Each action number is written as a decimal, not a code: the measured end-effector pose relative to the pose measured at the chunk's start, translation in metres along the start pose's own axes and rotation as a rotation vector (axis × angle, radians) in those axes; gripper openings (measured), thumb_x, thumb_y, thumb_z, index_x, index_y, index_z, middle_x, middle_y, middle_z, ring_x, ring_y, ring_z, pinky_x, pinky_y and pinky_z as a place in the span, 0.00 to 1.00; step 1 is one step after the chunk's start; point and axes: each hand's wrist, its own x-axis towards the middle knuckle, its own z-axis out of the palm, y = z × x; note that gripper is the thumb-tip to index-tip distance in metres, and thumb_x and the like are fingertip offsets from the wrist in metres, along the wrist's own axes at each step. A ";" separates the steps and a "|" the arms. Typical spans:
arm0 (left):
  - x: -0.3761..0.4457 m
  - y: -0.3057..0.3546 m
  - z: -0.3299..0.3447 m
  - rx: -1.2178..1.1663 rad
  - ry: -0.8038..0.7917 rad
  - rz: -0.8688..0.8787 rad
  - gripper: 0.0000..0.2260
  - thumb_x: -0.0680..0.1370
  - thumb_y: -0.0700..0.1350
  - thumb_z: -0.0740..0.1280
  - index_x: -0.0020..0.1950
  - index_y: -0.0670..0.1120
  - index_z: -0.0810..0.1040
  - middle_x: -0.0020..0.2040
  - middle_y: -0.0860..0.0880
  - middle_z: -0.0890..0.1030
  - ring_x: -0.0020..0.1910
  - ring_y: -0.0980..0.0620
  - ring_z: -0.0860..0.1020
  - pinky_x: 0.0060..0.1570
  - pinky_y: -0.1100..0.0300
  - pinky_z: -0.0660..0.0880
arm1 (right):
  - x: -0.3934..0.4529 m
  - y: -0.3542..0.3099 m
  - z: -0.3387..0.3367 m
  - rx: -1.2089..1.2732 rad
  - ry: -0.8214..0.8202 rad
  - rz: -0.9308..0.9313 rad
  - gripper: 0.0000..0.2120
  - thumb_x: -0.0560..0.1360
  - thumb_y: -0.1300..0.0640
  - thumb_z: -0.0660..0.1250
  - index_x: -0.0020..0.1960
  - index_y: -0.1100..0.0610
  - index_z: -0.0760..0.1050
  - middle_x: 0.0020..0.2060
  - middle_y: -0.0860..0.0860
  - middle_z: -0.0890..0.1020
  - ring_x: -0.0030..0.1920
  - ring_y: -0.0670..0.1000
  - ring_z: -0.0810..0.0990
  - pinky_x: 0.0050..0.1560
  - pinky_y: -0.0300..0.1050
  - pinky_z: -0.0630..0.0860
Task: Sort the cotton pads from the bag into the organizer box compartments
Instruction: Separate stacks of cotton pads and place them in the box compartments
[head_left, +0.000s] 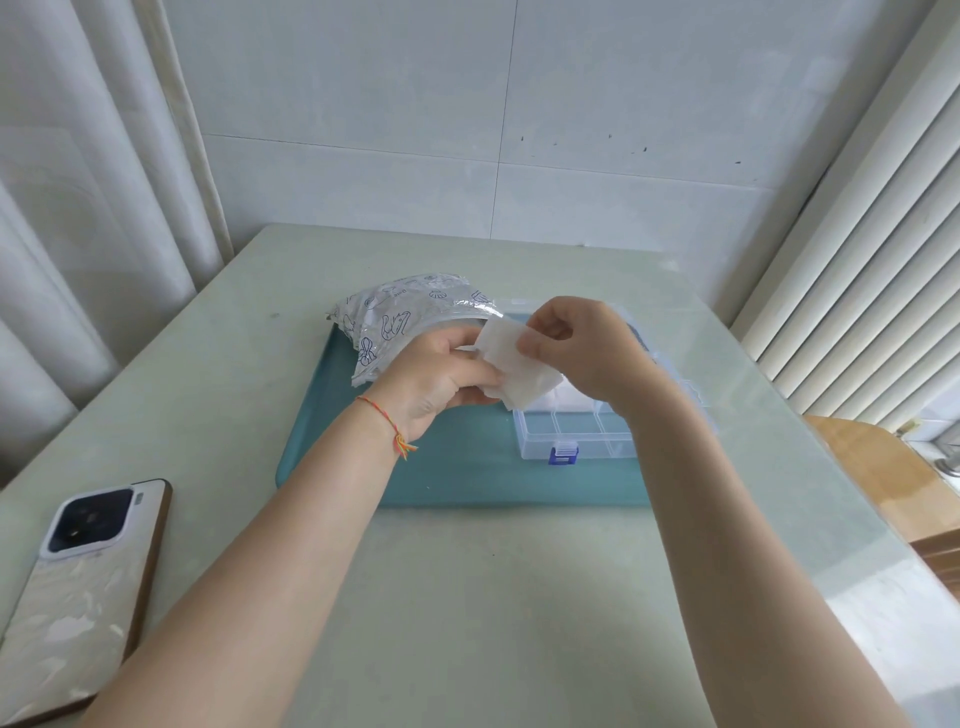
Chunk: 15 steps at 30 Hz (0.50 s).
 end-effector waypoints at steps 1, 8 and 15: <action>0.000 0.000 0.000 -0.008 -0.017 -0.006 0.17 0.74 0.27 0.67 0.59 0.41 0.79 0.48 0.40 0.82 0.41 0.47 0.82 0.44 0.58 0.82 | 0.001 0.000 0.001 -0.007 0.015 -0.003 0.02 0.76 0.57 0.71 0.47 0.55 0.79 0.38 0.47 0.80 0.39 0.48 0.76 0.38 0.36 0.71; 0.002 -0.001 0.003 -0.058 0.129 -0.028 0.18 0.72 0.25 0.68 0.59 0.38 0.77 0.48 0.39 0.81 0.38 0.47 0.81 0.38 0.61 0.81 | 0.006 0.002 0.002 0.054 0.263 0.019 0.08 0.77 0.61 0.66 0.55 0.55 0.79 0.39 0.47 0.79 0.36 0.46 0.75 0.35 0.34 0.70; 0.006 0.002 0.003 -0.215 0.329 0.053 0.08 0.73 0.25 0.66 0.46 0.37 0.79 0.37 0.44 0.81 0.34 0.51 0.81 0.40 0.59 0.82 | 0.002 -0.010 -0.007 0.923 0.174 0.305 0.08 0.78 0.68 0.62 0.43 0.60 0.76 0.38 0.55 0.78 0.37 0.52 0.77 0.35 0.41 0.75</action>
